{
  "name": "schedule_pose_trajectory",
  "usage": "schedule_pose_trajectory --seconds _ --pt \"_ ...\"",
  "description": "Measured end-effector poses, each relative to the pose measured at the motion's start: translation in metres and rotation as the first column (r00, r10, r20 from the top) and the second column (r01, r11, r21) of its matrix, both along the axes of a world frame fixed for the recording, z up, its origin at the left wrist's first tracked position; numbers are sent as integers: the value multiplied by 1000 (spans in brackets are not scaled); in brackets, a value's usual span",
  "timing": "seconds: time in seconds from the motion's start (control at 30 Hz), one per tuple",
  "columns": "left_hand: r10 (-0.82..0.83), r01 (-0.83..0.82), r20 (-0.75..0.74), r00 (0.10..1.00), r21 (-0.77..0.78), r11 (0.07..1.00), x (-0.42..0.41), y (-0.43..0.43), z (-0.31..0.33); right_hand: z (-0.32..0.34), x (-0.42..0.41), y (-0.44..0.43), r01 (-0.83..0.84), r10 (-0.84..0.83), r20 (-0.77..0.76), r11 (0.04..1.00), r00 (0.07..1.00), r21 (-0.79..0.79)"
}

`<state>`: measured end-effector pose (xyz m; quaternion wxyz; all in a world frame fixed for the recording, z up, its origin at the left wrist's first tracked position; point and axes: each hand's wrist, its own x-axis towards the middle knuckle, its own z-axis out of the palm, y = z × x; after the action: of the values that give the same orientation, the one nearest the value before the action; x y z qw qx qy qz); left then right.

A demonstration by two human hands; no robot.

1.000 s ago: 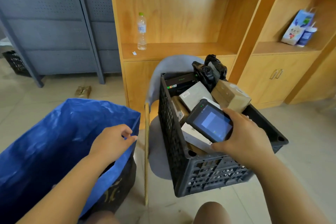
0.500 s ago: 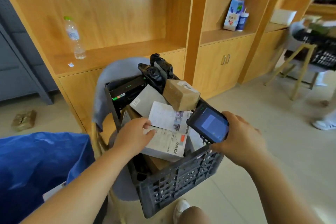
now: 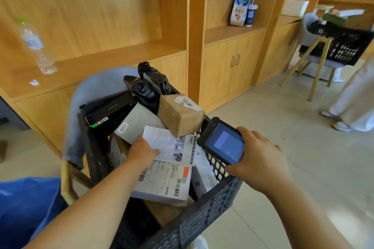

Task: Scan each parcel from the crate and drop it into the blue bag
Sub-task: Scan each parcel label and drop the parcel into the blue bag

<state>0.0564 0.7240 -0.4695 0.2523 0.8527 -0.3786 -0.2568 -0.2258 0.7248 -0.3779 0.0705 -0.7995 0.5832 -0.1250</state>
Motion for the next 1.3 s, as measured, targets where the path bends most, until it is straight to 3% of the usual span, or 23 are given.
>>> schedule_pose_trajectory --seconds 0.33,0.8,1.03,1.3 --pt "-10 9 -74 997 -21 1000 9 7 -1 -5 3 3 2 -2 33 1000 999 -2" --pt "-29 26 -45 999 -60 998 8 31 12 -1 -1 25 -5 5 61 1000 998 5" --pt "-77 51 -246 966 -109 993 -1 38 26 -3 -3 24 14 -15 56 1000 998 9" --pt "-94 40 -182 979 -277 960 -10 75 52 -11 -9 36 88 -108 293 993 950 81"
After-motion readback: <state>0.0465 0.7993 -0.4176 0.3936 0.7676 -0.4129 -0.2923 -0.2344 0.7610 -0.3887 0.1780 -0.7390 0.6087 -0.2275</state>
